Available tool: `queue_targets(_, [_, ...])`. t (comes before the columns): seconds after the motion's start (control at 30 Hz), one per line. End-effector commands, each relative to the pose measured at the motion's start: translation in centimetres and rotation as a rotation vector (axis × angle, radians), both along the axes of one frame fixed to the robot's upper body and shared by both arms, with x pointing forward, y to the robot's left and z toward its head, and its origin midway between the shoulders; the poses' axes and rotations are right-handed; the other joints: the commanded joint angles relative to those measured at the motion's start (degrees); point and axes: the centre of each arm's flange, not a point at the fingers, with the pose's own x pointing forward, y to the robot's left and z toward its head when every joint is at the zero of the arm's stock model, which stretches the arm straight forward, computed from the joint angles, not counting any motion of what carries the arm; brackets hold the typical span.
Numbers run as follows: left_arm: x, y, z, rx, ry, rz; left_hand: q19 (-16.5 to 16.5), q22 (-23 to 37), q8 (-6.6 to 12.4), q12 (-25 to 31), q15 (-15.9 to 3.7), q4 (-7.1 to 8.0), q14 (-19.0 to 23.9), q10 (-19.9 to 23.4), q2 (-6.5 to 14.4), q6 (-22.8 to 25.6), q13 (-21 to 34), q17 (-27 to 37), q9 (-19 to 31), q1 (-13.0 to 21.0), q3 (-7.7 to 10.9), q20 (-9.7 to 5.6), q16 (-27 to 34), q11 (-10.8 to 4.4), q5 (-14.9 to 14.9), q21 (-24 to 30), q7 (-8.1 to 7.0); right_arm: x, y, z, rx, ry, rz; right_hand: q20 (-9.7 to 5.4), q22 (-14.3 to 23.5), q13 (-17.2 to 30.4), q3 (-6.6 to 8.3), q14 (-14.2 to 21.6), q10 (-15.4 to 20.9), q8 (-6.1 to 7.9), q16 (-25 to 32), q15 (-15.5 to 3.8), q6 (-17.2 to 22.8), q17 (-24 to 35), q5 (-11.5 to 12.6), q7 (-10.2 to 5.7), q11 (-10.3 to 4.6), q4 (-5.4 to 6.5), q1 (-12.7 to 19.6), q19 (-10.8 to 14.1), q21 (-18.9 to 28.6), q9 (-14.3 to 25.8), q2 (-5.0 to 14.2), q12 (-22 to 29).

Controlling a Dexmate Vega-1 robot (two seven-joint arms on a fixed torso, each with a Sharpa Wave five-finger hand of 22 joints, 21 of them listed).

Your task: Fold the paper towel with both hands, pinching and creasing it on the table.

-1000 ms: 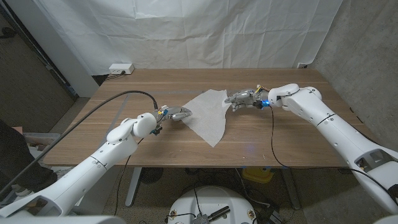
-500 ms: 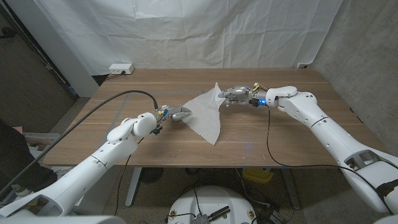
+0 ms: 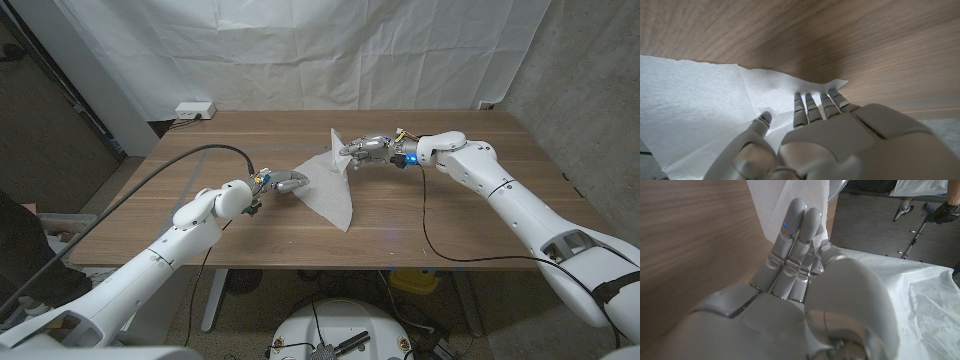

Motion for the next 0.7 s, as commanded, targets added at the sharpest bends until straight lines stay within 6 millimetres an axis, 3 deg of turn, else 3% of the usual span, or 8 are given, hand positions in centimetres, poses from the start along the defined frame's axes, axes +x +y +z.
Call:
queue_targets(0.03, [0.2,0.0,0.1,-0.004,0.0,0.0,0.5,0.2,-0.03,0.1,-2.05,0.0,-0.1,0.0,2.0,-0.2,0.2,0.2,0.2,0.0,-0.09,0.23,-0.1,-0.21,0.2,0.1,-0.23,0.3,2.2,0.7,-0.011,-0.033,0.039,0.01,0.2,0.0,0.14,0.1,0.7,-0.07,-0.4,-0.27,1.0,0.1,0.2,0.9,0.11,0.47,0.4,-0.4,0.7,0.0,0.08,0.2])
queue_targets(0.4, [0.3,-0.1,0.1,-0.004,0.0,-0.005,0.6,0.2,-0.03,0.1,-2.15,-0.01,-0.1,0.0,2.1,-0.3,0.2,0.2,0.2,0.0,-0.16,0.2,-0.1,-0.23,0.2,-0.1,-0.28,0.1,3.8,0.8,0.021,-0.037,0.074,-0.02,0.2,-0.4,0.16,0.1,0.7,-0.23,-0.7,-0.2,1.1,0.2,0.2,1.02,0.25,0.62,0.4,-0.6,1.5,0.0,0.08,0.1])
queue_targets(0.7, [0.1,-0.2,-0.1,-0.008,-0.003,-0.006,0.6,0.2,-0.02,0.1,-2.1,-0.01,0.0,-0.1,2.1,-0.3,0.2,0.2,0.2,0.0,-0.2,0.2,-0.1,-0.22,0.2,-0.1,-0.33,0.0,6.1,1.1,-0.013,-0.053,0.132,-0.27,0.1,-0.7,0.2,0.2,0.9,-0.39,-1.0,-0.25,1.1,0.3,0.2,1.14,0.19,0.69,0.4,-0.7,2.2,0.0,0.06,0.2])
